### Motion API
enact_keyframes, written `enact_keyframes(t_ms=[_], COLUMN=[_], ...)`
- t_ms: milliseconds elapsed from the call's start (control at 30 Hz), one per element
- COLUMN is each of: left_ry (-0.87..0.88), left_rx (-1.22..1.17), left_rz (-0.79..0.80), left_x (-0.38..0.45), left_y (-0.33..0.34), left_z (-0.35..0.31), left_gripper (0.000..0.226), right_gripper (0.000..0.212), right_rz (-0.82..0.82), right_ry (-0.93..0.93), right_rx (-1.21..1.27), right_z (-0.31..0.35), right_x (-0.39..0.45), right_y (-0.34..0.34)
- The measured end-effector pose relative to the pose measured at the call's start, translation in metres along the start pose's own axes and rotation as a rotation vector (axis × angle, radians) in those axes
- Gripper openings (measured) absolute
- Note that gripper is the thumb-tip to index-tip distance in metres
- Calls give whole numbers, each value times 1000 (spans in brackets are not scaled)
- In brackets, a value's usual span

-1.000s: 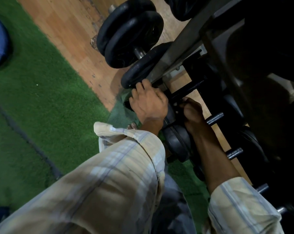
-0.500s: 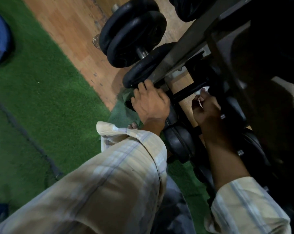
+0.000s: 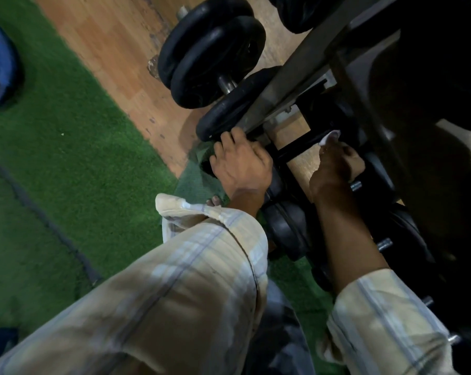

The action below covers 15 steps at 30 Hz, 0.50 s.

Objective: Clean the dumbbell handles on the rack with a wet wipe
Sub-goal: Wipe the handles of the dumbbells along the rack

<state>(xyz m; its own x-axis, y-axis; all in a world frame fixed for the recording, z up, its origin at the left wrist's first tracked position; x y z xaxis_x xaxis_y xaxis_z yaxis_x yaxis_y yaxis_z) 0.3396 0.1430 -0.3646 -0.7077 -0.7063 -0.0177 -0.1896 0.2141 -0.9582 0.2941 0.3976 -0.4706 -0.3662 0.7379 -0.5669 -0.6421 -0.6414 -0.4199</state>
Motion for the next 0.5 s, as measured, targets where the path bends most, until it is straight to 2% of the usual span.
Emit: enact_keyframes(t_ms=[133,167,233,367,500], left_ry=[2,4,2,-4,0], left_rx=[6,7,13,15,27], left_rz=[-8,-9,-5,-9,11], left_x=[1,1,0,0,0], left_y=[-1,-1,0,1,2], left_z=[0,0,0,1,1], left_gripper=[33,32,33,31,30], right_gripper=[5,4,21,23,15], right_rz=[219,292,447,675,597], right_ry=[206,263,354,251,153], right_rx=[-49,-62,-82,-273,-437], right_z=[-22,-27,-34,-40,-36], right_x=[4,1,-15,-49,-56], right_y=[14,16,22,23,15])
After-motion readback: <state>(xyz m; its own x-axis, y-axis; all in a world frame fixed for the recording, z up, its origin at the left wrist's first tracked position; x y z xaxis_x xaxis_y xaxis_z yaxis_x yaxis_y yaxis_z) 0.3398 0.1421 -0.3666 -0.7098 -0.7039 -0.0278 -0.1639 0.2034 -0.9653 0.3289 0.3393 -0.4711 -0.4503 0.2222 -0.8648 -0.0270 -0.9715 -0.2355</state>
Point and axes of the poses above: each hand's wrist, its own x-axis towards the middle knuckle, its own y-axis out of the palm, z = x × y, the point moved 9 cm from there along x, towards the middle knuckle, and after that the axes turned 8 degrees about -z, right-handed, at the moved point
